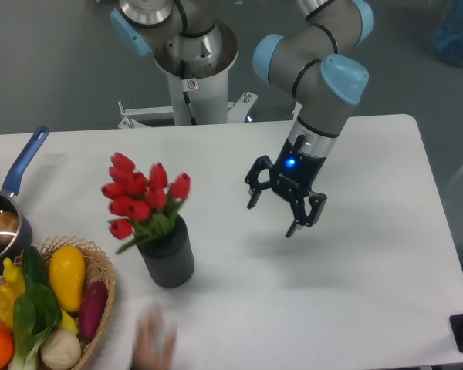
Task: Pick up the flowers from the vase
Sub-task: 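Lower the gripper around the tulip stems above the vase rim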
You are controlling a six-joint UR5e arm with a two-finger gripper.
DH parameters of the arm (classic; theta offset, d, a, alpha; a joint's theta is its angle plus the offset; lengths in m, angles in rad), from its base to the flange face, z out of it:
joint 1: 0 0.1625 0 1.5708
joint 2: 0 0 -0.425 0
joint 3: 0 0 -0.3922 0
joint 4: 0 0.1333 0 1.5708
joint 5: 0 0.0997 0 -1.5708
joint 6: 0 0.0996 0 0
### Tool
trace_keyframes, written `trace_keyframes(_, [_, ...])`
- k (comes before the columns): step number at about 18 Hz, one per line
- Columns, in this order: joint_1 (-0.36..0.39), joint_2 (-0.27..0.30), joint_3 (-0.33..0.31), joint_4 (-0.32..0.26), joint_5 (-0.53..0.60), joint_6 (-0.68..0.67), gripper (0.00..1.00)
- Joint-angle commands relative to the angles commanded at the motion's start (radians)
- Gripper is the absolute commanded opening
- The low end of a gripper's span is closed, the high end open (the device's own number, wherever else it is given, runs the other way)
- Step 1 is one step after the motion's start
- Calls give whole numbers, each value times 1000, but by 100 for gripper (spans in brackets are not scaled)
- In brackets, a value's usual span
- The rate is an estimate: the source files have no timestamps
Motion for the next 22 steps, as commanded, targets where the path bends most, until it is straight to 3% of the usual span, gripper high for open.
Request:
trace_keyframes(8, [-126,22,-22,-2,-189,3,100])
trace_keyframes(19, [-167,25,-60,-2,-192,61,99])
trace_keyframes(21, [-169,26,-63,-3,-194,61,83])
trace_keyframes(22, [-169,26,-64,-5,-195,63,67])
